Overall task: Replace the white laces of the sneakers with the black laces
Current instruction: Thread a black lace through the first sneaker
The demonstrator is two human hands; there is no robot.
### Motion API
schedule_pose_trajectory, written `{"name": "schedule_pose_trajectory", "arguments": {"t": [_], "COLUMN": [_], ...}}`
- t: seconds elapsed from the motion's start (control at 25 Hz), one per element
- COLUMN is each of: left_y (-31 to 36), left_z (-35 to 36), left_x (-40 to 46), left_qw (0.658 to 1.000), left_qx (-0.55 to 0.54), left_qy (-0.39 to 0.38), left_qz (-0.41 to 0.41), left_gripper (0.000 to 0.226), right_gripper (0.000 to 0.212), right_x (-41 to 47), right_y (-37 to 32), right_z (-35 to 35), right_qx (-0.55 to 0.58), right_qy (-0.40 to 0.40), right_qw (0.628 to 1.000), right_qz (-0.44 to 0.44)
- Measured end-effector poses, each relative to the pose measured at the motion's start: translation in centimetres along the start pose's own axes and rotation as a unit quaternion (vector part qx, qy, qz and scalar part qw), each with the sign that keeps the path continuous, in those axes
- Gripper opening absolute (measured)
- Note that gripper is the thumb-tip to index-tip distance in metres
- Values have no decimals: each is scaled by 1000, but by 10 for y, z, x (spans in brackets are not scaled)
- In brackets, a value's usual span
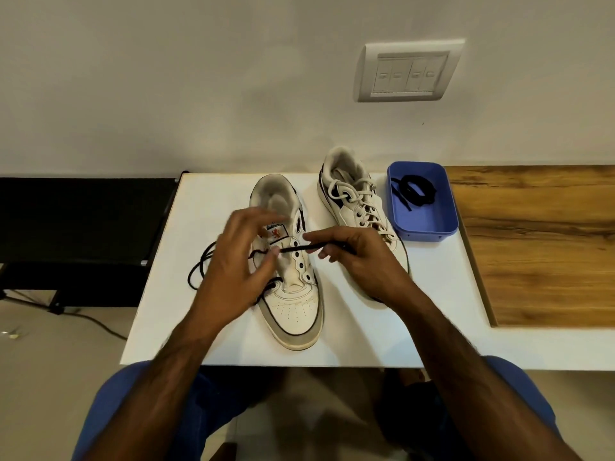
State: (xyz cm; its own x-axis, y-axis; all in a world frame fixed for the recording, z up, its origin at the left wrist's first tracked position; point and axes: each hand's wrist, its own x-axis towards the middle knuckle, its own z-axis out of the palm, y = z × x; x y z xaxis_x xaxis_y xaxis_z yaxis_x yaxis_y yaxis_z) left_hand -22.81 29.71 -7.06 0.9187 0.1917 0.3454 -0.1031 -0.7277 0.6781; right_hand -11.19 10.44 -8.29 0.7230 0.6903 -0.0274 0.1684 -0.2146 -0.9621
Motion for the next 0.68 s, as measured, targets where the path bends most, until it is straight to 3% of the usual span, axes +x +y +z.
{"name": "schedule_pose_trajectory", "arguments": {"t": [0.12,0.2,0.4,0.68], "left_y": [7,2,-4,0], "left_z": [18,21,18,18], "left_x": [-3,-4,-1,-3], "left_qw": [993,994,998,997], "left_qx": [-83,-79,-54,-57], "left_qy": [-72,-64,-28,-29], "left_qz": [-33,-46,-36,-31], "left_gripper": [40,34,12,11], "right_gripper": [22,11,17,22], "right_x": [-1,-2,-1,2], "right_y": [-3,-5,-6,0], "right_z": [12,18,22,27], "right_qx": [39,38,-22,34], "right_qy": [-5,40,86,59], "right_qw": [999,998,996,997], "right_qz": [-4,4,18,39]}}
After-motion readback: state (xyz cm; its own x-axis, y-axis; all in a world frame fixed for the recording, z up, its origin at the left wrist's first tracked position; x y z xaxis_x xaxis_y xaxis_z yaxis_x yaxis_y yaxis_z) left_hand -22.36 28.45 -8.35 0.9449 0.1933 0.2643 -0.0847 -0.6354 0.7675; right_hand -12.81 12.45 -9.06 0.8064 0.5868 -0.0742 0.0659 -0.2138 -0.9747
